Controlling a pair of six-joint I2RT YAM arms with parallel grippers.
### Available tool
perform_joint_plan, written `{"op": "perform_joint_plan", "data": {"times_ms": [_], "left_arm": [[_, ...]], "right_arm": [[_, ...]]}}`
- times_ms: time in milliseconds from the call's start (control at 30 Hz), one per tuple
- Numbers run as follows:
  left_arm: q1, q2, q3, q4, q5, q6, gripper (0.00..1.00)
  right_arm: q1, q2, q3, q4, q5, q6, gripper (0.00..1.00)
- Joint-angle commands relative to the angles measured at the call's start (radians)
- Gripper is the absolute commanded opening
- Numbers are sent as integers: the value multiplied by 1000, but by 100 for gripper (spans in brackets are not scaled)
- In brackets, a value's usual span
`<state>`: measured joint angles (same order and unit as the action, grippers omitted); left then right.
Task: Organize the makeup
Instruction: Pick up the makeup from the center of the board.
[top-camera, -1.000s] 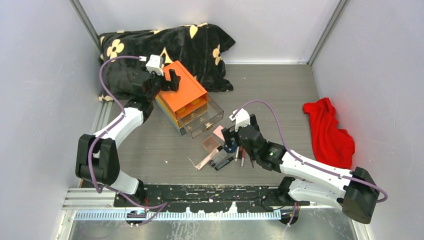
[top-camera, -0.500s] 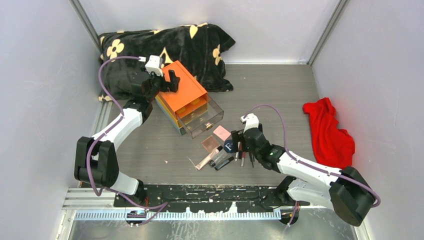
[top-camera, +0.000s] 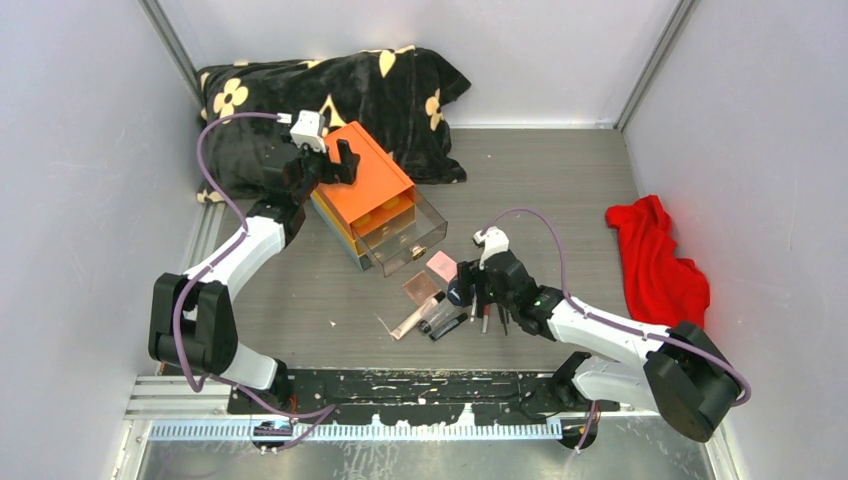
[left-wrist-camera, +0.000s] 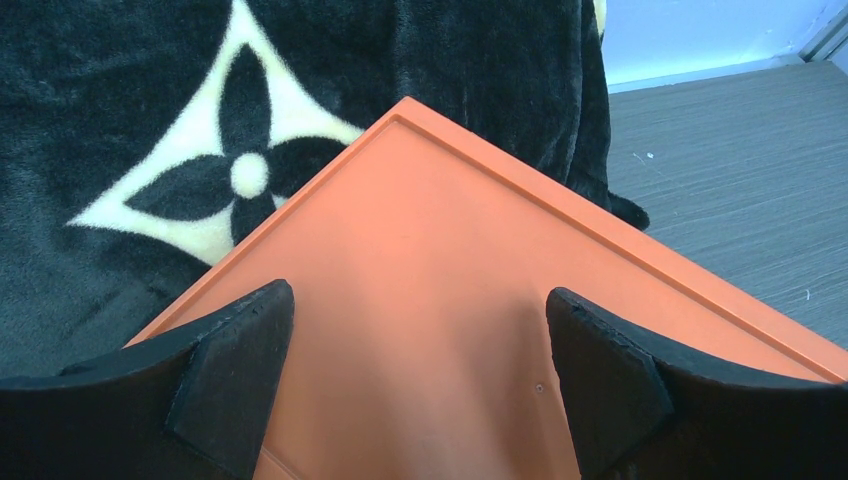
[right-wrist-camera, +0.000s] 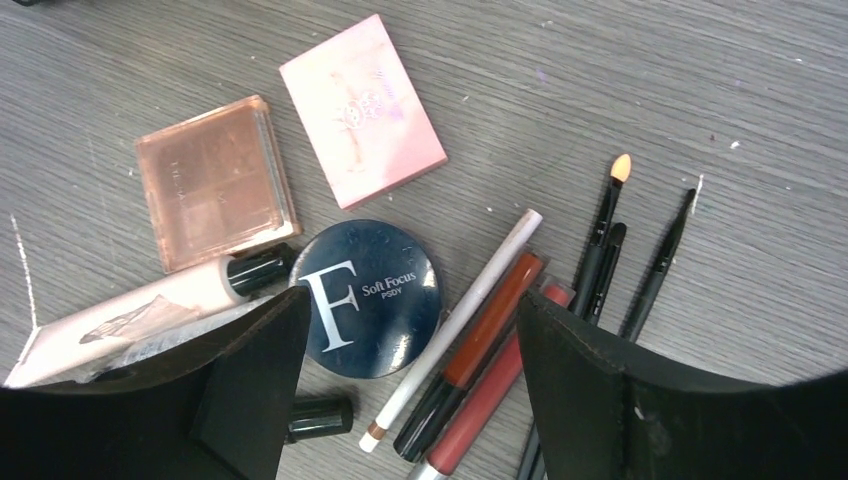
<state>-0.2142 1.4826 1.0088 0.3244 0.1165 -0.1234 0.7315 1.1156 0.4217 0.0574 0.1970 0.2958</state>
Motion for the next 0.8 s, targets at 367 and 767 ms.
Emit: {"op": "perform_joint_plan", "data": {"times_ms": [367,767], "left_arm": [[4,67,-92,-317,-19,-50,97],[4,78,-90,-313,-11,-51,97]], "right_arm": [[52,91,-21,172,-21,50,81],[81,165,-14,194,68,62,81]]}}
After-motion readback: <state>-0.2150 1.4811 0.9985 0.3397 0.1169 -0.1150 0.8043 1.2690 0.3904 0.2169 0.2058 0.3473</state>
